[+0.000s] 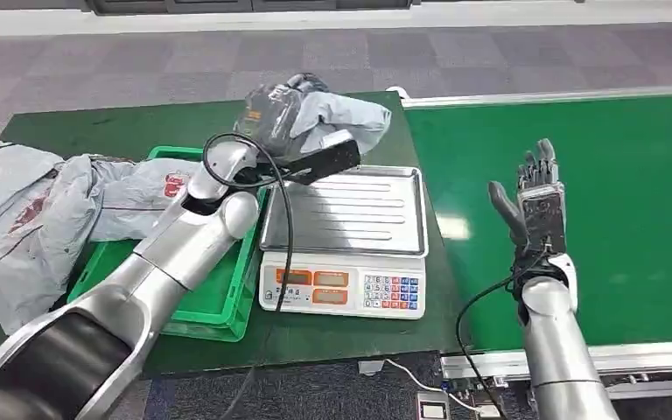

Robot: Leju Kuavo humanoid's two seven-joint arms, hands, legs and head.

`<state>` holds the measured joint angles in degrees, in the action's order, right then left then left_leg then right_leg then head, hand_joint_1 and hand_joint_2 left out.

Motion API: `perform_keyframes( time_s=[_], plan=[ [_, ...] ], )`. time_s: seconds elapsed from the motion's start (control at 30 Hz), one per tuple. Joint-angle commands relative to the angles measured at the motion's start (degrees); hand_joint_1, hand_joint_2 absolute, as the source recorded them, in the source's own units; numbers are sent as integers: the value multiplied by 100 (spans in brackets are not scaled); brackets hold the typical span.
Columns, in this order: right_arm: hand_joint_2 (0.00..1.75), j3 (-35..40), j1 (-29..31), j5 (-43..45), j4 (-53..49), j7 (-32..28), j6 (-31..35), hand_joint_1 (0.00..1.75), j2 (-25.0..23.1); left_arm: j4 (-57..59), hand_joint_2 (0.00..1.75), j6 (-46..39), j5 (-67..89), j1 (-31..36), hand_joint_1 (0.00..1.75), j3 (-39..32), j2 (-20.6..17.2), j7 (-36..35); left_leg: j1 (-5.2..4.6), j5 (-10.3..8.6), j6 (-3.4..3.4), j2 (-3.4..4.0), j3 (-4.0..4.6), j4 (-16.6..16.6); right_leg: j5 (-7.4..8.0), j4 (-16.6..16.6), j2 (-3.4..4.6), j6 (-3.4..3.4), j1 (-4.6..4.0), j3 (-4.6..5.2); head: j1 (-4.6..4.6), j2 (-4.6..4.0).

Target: Moved the parcel from conveyor to table for the left to box.

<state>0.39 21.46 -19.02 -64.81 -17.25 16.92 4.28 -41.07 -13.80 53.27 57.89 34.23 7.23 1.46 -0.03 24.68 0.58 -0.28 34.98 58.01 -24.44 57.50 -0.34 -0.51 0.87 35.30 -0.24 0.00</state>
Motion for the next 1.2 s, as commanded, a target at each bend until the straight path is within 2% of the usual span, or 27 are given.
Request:
perform_keyframes(
  time_s=[0.03, 0.1, 0.17, 0.6, 1.2],
  plan=[
    [175, -142, -28, -71, 61, 154, 159, 0, -147, 433, 175, -1383, 1646, 37, 175, -978, -661, -1128, 3, 7, 4, 25, -15, -5, 1, -5, 25, 5, -3, -7, 0, 0],
    [175, -173, -133, -93, -43, 201, 164, 0, -159, 379, 175, -1747, 1938, -182, 175, -1453, -835, -1273, 2, 9, 5, 35, -20, -11, 2, -8, 36, 6, -2, -8, 0, 0],
    [175, -198, -208, -111, -137, 220, 156, 0, -186, 344, 175, -1926, 2085, -350, 175, -1813, -955, -1129, -2, 7, 6, 39, -25, -17, 2, -8, 43, 7, 2, -8, 0, 0],
    [175, -198, -185, -116, -129, 227, 155, 0, -187, 327, 175, -1913, 2141, -328, 175, -1814, -868, -1161, 3, 3, 3, 7, 8, 0, -4, -1, 11, 6, -2, 10, -2, 0],
    [175, -198, -185, -116, -129, 227, 155, 0, -187, 327, 175, -1913, 2141, -328, 175, -1814, -868, -1161, 5, 4, 3, 8, 8, 0, -4, -3, 12, 7, -6, 11, -2, 0]
  ],
)
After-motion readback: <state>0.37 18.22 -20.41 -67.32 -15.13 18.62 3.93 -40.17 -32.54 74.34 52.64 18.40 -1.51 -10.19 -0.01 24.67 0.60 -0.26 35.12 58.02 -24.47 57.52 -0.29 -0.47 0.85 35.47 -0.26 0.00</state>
